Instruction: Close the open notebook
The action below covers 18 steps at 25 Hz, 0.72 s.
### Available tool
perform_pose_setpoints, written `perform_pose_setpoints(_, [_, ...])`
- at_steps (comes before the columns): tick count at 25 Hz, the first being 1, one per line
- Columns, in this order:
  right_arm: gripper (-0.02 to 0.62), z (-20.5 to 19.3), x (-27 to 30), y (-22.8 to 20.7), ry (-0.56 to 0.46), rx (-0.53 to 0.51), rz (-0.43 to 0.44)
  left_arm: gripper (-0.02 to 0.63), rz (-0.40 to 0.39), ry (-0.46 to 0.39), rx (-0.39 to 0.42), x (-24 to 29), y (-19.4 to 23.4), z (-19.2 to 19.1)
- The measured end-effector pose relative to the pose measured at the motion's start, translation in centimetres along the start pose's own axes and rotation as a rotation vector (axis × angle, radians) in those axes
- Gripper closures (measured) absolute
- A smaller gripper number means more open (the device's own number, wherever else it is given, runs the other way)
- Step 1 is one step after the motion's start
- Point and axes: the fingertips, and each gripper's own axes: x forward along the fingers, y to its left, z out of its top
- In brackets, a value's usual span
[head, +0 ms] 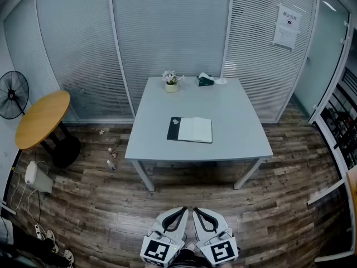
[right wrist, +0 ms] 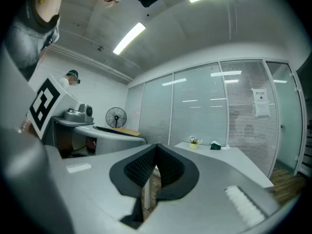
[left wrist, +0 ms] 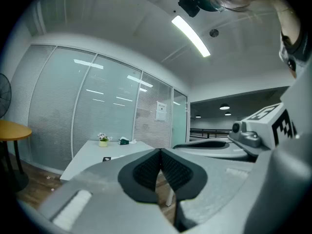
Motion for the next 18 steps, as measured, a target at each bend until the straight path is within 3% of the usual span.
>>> perform_pose_setpoints(4, [0.594, 0.3, -0.6, -0.8, -0.044, 0.016, -0.004, 0.603, -0.007, 0.004, -0.046, 0.3, -0.9, 0.3])
perform_pose_setpoints(18, [0.594, -0.4, 1.9, -4.5, -0.036, 0.059, 0.002, 0.603, 0.002, 0.010, -0.042, 4.2, 0.4, 0.0])
